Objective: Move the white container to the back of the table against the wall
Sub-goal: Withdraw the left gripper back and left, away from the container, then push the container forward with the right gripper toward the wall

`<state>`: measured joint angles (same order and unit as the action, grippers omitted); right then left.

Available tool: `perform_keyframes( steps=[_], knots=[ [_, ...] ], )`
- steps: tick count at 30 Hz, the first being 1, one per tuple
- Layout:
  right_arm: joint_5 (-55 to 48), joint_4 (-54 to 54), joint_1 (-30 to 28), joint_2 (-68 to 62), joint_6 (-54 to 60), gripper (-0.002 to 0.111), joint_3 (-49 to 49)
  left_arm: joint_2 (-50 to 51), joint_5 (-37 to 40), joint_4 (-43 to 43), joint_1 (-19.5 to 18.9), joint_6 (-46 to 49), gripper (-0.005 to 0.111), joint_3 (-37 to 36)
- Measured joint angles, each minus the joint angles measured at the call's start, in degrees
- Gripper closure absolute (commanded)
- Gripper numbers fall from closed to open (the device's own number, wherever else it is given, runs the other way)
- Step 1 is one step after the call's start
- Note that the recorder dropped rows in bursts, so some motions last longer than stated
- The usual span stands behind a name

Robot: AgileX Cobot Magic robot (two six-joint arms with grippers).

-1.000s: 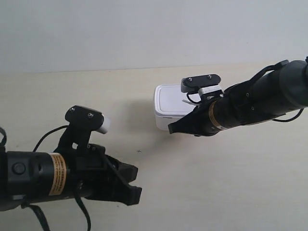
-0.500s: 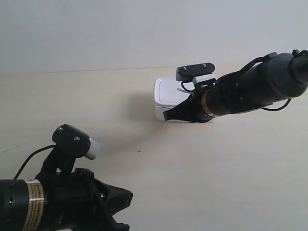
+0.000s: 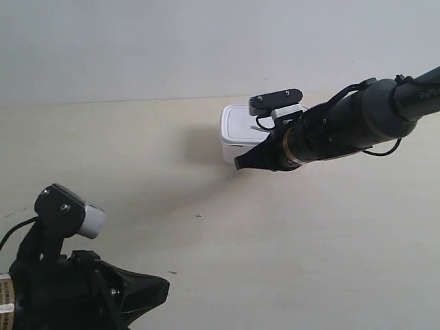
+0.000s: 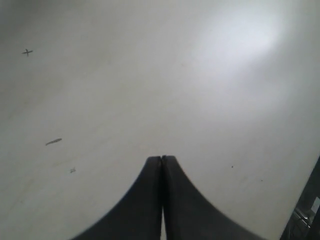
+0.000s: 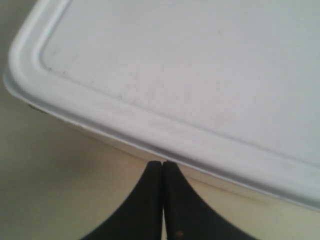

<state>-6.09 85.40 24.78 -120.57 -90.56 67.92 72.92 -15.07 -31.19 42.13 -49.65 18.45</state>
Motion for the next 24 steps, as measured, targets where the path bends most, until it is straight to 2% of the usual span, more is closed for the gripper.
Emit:
perform_keyframes(
  steps=[16, 24],
  knots=[
    [-3.6, 0.0, 0.0, -5.5, 3.1, 0.108, 7.4, -9.5, 0.0, 0.0, 0.0, 0.0, 0.107, -5.6],
    [-9.4, -0.4, 0.0, -7.6, 6.4, 0.108, 11.2, -11.9, 0.2, 0.2, 0.0, 0.0, 0.107, -6.8]
  ],
)
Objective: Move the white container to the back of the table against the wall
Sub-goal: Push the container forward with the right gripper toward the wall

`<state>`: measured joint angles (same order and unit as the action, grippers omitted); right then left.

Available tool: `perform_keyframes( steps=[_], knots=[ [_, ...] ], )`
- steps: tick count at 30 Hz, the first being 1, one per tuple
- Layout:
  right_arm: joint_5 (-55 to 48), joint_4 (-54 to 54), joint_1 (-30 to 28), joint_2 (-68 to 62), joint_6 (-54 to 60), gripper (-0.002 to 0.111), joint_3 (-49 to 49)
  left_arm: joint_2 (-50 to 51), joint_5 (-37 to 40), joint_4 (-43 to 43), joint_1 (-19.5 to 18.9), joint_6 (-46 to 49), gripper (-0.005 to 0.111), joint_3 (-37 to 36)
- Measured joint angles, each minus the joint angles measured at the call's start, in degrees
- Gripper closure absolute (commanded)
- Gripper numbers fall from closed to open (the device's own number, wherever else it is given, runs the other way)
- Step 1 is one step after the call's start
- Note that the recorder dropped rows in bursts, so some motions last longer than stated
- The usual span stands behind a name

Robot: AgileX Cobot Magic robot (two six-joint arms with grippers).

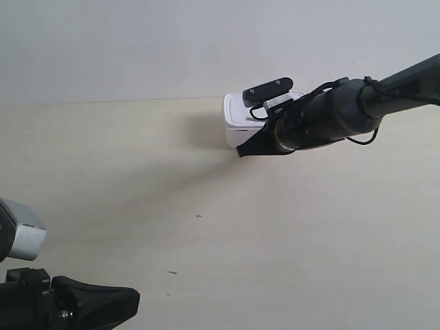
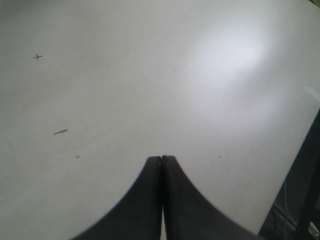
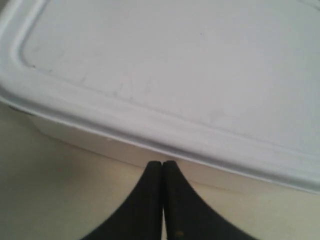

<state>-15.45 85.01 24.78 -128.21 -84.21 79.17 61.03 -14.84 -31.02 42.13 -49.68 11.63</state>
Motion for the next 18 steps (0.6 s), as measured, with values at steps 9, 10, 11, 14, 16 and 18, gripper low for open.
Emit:
perform_keyframes(
  steps=[9, 10, 11, 14, 16, 18],
  knots=[
    [-0.8, -5.5, 0.0, -4.0, 9.3, 0.108, 6.8, -1.0, 2.8, 0.0, 0.0, 0.0, 0.107, 0.0],
    [-0.8, -5.6, 0.0, -4.5, 9.9, 0.108, 7.3, -1.0, 3.0, 0.0, 0.0, -0.1, 0.107, -0.1],
    [-0.9, -5.6, 0.0, -5.3, 10.4, 0.108, 8.6, -1.0, 3.1, 0.5, 0.0, -0.1, 0.107, -0.5],
    [-2.2, -5.7, 0.0, -7.4, 12.1, 0.108, 11.4, -2.5, 3.3, 1.9, 0.0, -0.2, 0.107, -2.8],
    [-2.9, -5.7, 0.0, -8.0, 13.2, 0.108, 12.9, -4.9, 3.4, 3.0, 0.0, -0.2, 0.107, -4.5],
    [-3.3, -5.7, 0.0, -8.8, 14.0, 0.108, 14.4, -8.2, 3.4, 3.8, 0.0, -0.2, 0.107, -5.7]
  ],
)
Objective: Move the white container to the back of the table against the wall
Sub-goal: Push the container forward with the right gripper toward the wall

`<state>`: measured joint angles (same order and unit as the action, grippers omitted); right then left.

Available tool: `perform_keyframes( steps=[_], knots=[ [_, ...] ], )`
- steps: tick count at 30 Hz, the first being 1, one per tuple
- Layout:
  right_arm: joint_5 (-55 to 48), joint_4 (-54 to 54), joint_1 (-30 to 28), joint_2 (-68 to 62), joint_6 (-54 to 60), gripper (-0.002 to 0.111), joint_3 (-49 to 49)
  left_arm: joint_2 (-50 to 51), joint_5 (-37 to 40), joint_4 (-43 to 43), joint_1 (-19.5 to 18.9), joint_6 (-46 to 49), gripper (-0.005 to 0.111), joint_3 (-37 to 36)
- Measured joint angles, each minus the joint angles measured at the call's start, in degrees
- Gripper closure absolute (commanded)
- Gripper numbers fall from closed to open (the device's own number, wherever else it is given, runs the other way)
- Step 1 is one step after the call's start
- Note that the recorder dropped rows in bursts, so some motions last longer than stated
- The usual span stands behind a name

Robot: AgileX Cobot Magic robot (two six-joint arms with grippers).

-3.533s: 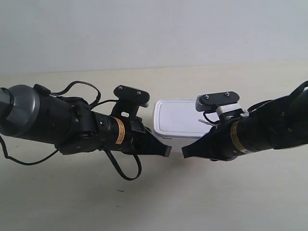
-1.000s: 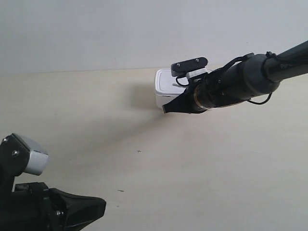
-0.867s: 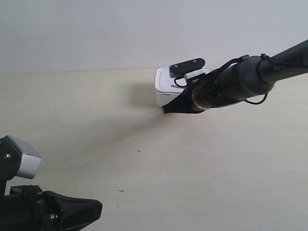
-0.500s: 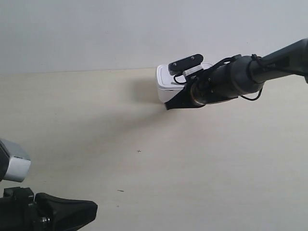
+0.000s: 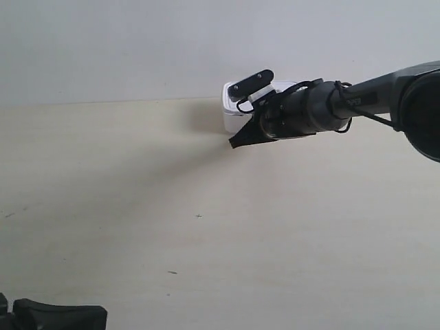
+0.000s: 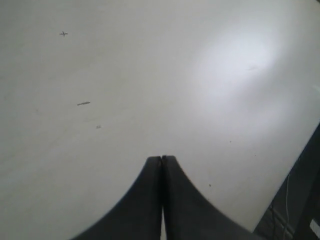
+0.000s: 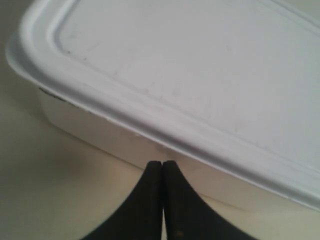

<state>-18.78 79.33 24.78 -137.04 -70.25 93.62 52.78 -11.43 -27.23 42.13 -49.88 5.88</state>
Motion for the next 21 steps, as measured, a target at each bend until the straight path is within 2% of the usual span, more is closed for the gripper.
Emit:
perform_keyframes(
  steps=[6, 21],
  knots=[
    [-0.6, -5.5, -1.0, -3.2, 5.9, 0.108, 4.0, -9.9, 2.0, 0.3, 0.0, 0.0, 0.107, -1.9],
    [0.8, -6.9, -3.3, -4.1, 6.9, 0.108, 6.4, -20.5, 3.2, 0.6, 0.0, -0.4, 0.107, -4.3]
  ],
)
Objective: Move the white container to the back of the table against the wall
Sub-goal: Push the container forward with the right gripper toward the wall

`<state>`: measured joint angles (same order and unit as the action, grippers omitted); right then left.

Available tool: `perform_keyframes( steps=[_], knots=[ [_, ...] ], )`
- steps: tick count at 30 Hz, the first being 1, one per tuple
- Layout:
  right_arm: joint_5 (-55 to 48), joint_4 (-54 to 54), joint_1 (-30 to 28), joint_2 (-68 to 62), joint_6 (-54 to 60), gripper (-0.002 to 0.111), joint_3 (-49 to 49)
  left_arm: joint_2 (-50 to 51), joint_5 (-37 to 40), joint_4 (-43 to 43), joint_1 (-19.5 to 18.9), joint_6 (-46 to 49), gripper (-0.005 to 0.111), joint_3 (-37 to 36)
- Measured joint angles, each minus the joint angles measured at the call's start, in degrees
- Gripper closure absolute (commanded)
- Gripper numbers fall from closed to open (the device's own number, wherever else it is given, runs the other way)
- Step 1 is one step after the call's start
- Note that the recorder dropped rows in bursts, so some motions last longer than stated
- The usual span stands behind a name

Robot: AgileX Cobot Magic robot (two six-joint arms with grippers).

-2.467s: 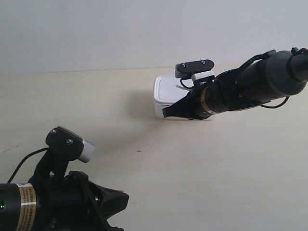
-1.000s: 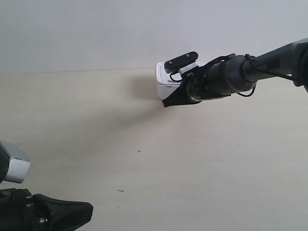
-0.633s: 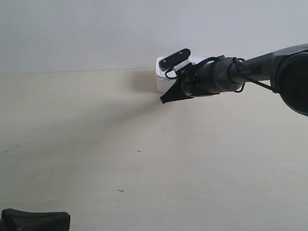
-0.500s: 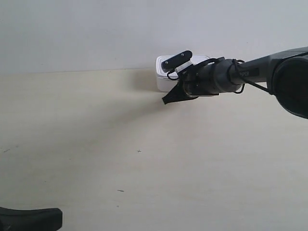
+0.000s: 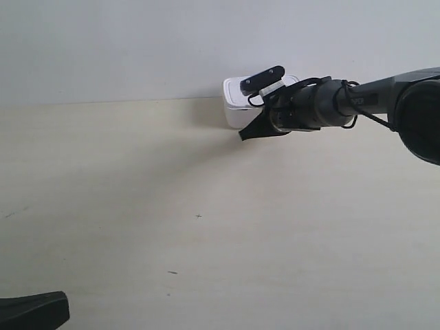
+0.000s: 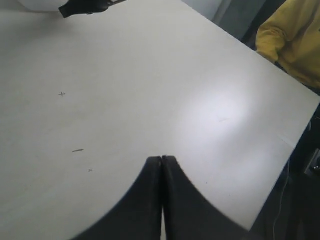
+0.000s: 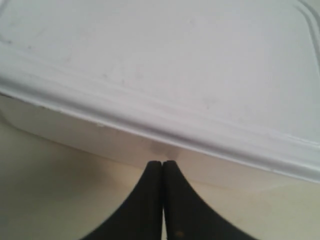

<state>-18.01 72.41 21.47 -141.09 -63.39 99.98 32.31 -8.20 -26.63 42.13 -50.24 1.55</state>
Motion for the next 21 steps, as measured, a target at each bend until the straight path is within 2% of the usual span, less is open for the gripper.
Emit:
perform_keyframes(
  steps=[21],
  knots=[
    [1.7, -1.2, 0.0, -3.9, 0.1, 0.108, 6.5, -13.4, -0.5, 0.0, -1.0, 0.5, 0.107, -1.4]
  ],
)
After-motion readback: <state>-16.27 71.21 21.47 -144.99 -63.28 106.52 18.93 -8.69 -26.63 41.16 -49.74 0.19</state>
